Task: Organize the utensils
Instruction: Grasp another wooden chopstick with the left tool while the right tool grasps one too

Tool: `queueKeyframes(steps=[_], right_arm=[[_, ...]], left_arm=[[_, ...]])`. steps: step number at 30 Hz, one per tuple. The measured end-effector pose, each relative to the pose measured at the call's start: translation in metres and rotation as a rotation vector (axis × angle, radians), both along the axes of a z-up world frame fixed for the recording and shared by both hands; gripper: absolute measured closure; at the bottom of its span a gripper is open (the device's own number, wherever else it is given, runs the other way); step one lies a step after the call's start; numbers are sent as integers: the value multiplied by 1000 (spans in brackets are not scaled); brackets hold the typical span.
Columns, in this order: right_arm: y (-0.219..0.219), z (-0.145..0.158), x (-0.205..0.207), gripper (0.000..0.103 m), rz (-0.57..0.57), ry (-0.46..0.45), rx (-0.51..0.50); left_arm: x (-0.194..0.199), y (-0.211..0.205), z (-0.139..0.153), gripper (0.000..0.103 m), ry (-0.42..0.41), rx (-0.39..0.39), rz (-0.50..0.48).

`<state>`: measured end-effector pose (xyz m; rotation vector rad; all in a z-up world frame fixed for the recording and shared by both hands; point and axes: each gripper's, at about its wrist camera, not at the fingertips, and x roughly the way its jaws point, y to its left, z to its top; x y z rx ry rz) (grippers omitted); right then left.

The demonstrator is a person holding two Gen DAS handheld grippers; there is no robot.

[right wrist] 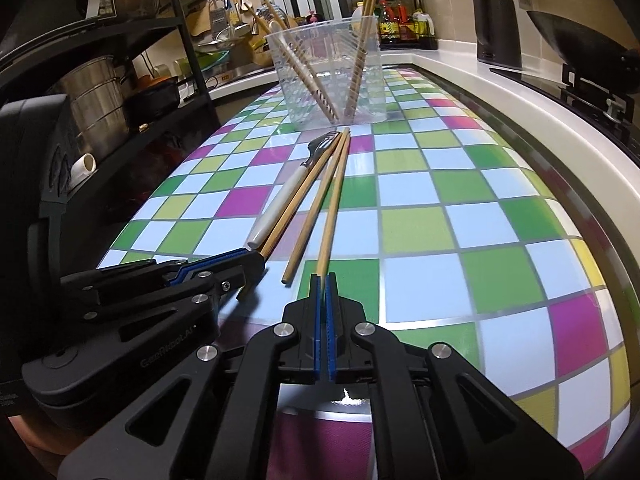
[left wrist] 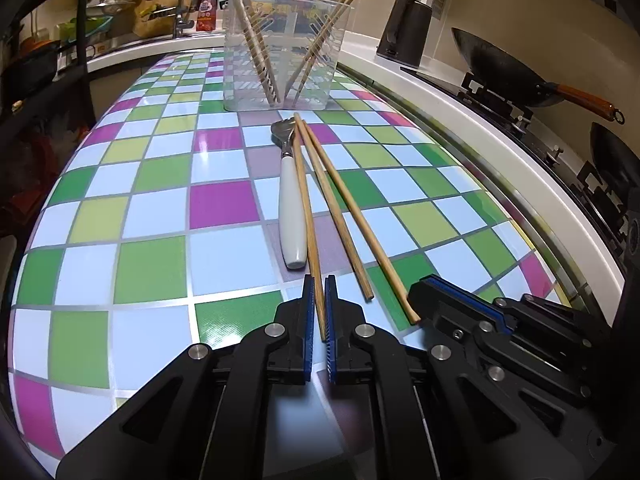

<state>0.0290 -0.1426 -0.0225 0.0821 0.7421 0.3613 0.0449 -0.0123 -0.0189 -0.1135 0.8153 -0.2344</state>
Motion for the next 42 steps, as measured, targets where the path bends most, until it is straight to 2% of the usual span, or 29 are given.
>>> queueKeyframes(steps=[2,4,7,11,12,13,16,21,26,35,42], right_arm=[[3,0,1,94,8,3,-1],[7,-3,4,84,17,18,-10],[10,-3,3,82,17,15,-23],[13,-3,2,84,15,7,-55],[14,-3,2,87,14,4,-65],[13,-3,1,95,7,2,-69],[6,-4,-1,96,-27,2,-71],[-11,-3,-5,97,-111,8,-107],[-17,-3,-2,95,-120,21,-118],[-12,-3,5,94,-101,14,-117],[-14,-3,4,97,-119,4,-113]], left_arm=[[-3,4,0,98,-1,-4,5],[-7,8,0,98,-4,-5,10],[-13,14,0,98,-13,2,13],[-22,21,-2,98,-28,-2,16],[-25,23,-2,98,-30,-5,21],[-27,25,-2,98,-31,-7,25],[-32,30,-2,98,-36,-7,39],[-35,31,0,98,-11,-4,53],[-28,20,1,97,16,42,41],[-27,4,0,98,-31,120,42],[-29,4,0,98,-53,123,50]])
